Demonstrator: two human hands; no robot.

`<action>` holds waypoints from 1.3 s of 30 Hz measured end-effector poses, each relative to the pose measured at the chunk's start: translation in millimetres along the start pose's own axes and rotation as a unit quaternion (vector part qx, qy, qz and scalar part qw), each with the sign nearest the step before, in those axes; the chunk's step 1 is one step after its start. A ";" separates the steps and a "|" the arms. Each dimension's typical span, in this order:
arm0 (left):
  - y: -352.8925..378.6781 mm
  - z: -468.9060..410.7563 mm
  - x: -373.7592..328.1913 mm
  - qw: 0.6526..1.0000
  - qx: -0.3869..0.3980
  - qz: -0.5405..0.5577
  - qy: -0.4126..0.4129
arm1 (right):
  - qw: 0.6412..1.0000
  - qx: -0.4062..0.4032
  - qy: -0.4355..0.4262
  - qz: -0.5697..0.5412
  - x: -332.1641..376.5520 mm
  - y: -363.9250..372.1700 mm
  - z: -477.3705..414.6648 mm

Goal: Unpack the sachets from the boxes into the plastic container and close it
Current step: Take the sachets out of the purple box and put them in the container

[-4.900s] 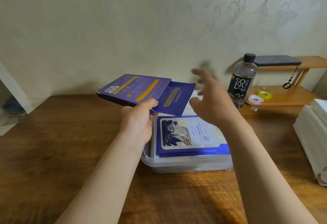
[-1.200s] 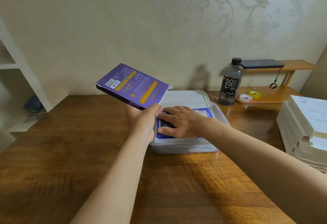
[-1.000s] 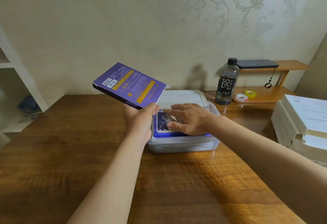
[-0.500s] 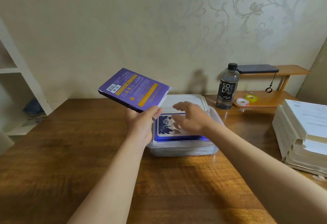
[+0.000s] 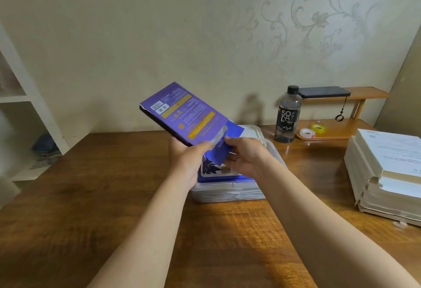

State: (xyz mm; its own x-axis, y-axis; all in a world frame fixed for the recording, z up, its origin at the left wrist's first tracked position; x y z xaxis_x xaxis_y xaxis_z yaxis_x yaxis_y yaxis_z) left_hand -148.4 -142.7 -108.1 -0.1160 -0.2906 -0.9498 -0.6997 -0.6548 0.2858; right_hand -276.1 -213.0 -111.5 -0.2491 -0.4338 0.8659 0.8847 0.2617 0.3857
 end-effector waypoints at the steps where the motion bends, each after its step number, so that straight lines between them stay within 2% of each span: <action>1: -2.6 -1.6 0.7 1.000 -0.015 0.010 -0.013 | 1.000 -0.012 0.002 0.000 0.8 -2.6 1.4; 9: -26.6 -10.2 5.6 0.989 -0.127 0.024 -0.076 | 0.990 -0.061 -0.039 0.121 14.8 -13.0 16.2; 11: -26.5 -7.5 4.0 0.987 -0.137 0.023 -0.080 | 0.972 -0.085 -0.091 0.199 20.0 -13.4 20.1; 12: -26.2 -7.0 3.9 0.986 -0.141 0.027 -0.082 | 0.951 -0.099 -0.131 0.263 22.1 -15.3 21.1; 13: -26.0 -6.1 3.1 0.985 -0.147 0.033 -0.085 | 0.915 -0.112 -0.179 0.345 24.3 -18.2 21.9; 14: -25.6 -6.0 2.9 0.983 -0.152 0.040 -0.090 | 0.857 -0.111 -0.235 0.444 26.1 -19.6 23.5; 16: -23.5 -4.6 2.5 0.981 -0.156 0.053 -0.102 | 0.695 -0.078 -0.342 0.627 21.3 -16.9 26.2; 17: -22.1 -2.8 2.1 0.980 -0.154 0.059 -0.108 | 0.618 -0.064 -0.397 0.676 16.8 -15.1 25.9; 18: -20.5 -0.6 1.7 0.980 -0.149 0.066 -0.115 | 0.561 -0.058 -0.447 0.694 14.3 -13.7 25.3; 19: -19.5 2.3 0.5 0.980 -0.145 0.068 -0.122 | 0.537 -0.060 -0.489 0.685 14.0 -14.4 22.6; 20: -19.2 3.6 -0.9 0.979 -0.143 0.069 -0.127 | 0.532 -0.068 -0.521 0.664 17.1 -15.7 20.9; 22: -22.7 3.7 -6.8 0.977 -0.150 0.078 -0.131 | 0.550 -0.074 -0.564 0.611 28.3 -19.2 21.4; 23: -26.2 2.5 -10.4 0.974 -0.160 0.087 -0.132 | 0.572 -0.068 -0.571 0.585 35.3 -19.9 24.5; 25: -33.0 -0.1 -16.8 0.968 -0.184 0.115 -0.126 | 0.651 -0.071 -0.540 0.529 51.1 -25.0 29.3; 27: -38.8 -1.4 -20.0 0.967 -0.192 0.131 -0.108 | 0.738 -0.091 -0.463 0.483 64.3 -34.3 27.6; 31: -41.3 2.0 -19.3 0.969 -0.185 0.138 -0.093 | 0.849 -0.084 -0.349 0.387 69.4 -43.3 24.0; 36: -39.4 5.7 -15.5 0.968 -0.184 0.140 -0.098 | 0.926 -0.103 -0.209 0.298 50.5 -44.8 14.8; 39: -39.9 5.1 -13.6 0.966 -0.190 0.143 -0.098 | 0.928 -0.118 -0.137 0.326 43.1 -44.6 7.2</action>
State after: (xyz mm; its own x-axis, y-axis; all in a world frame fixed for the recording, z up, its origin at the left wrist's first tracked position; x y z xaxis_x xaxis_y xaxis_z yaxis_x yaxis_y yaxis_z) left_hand -122.5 -109.0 -107.3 -0.4234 -0.3851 -0.8200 -0.3144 -0.7864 0.5317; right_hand -329.1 -237.2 -89.1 0.3074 -0.0058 0.9516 0.9361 0.1813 -0.3013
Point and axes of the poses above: each hand's wrist, its own z-axis away from the middle knuckle, its own y-axis out of the palm, x = y × z, the point moved 3 cm from there along -z, towards the middle knuckle, and after that the axes turned 4 degrees about -x, right-handed, at the moved point
